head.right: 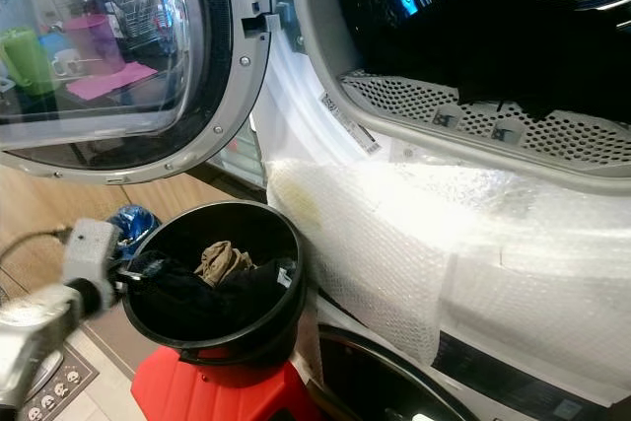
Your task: Clothes washing
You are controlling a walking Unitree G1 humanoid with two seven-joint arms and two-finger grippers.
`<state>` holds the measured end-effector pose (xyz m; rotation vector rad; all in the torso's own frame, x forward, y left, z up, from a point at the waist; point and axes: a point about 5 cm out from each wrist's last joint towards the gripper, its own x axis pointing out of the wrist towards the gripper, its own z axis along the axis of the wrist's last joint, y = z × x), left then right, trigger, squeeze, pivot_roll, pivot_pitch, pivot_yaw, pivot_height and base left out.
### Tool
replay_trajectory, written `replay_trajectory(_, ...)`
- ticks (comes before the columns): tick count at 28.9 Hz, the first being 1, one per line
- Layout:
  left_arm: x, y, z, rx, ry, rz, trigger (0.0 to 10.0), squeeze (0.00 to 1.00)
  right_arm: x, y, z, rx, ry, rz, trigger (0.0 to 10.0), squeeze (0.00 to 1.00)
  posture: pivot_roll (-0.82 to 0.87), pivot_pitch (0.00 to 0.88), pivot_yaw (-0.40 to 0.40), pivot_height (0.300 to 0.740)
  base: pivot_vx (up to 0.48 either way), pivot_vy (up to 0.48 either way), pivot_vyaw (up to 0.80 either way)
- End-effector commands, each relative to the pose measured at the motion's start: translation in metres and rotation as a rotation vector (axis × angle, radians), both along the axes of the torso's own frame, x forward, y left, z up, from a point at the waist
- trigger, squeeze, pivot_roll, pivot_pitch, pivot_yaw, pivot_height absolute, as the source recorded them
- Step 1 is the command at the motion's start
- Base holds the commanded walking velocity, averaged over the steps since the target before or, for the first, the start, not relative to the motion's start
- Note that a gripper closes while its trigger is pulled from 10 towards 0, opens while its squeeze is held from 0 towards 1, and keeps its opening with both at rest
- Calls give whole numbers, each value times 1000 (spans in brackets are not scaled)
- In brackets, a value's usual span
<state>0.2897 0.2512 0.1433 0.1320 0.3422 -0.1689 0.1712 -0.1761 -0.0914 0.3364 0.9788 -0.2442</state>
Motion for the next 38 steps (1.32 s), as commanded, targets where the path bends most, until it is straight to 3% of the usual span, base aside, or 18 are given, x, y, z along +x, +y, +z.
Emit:
replay_trajectory(1,-3,12,1,51,43,-3,10000,1000,-2,4,-2,14,16,0,10000,0,119,69,115,740,0,0,0)
replay_trajectory(2,-6,18,3,129,53,-25,10000,1000,-3,4,-2,15,19,-4,10000,0,120,70,115,740,0,0,0)
replay_trajectory(6,-13,18,10,169,45,-165,10000,1000,-5,4,-3,15,30,1,10000,0,127,67,106,740,0,0,0)
replay_trajectory(8,-10,31,9,215,30,-190,10000,1000,-4,6,-3,15,30,8,10000,0,138,69,92,740,0,0,0)
replay_trajectory(12,-1,42,8,214,-21,-179,10000,1000,-2,6,-2,11,25,15,10000,0,137,70,81,740,0,0,0)
replay_trajectory(19,23,48,1,117,-101,14,10000,1000,0,0,-1,-2,20,16,10000,0,118,73,65,740,0,0,0)
replay_trajectory(20,29,40,-3,86,-100,30,10000,0,-1,-2,0,-6,20,11,10000,0,115,76,55,740,0,0,0)
replay_trajectory(21,31,36,-5,73,-103,18,10000,0,-1,-4,0,-8,20,8,10000,0,115,76,55,740,0,0,0)
replay_trajectory(22,32,22,-10,69,-79,-69,10000,0,-2,-5,-1,-13,26,16,10000,0,111,76,48,740,0,0,0)
replay_trajectory(25,33,14,-13,108,-59,-177,10000,0,-4,-6,-2,-17,32,20,10000,0,98,78,43,740,0,0,0)
replay_trajectory(28,33,20,-7,105,-82,-240,10000,0,-6,-8,-2,-17,33,7,10000,0,92,78,41,740,0,0,0)
replay_trajectory(31,29,35,-1,204,-69,-297,10000,0,-7,-10,-2,-23,36,13,10000,0,89,75,36,740,0,0,0)
replay_trajectory(38,29,44,14,248,-135,-288,10000,0,-7,-14,-2,-31,34,7,10000,0,88,72,32,740,0,0,0)
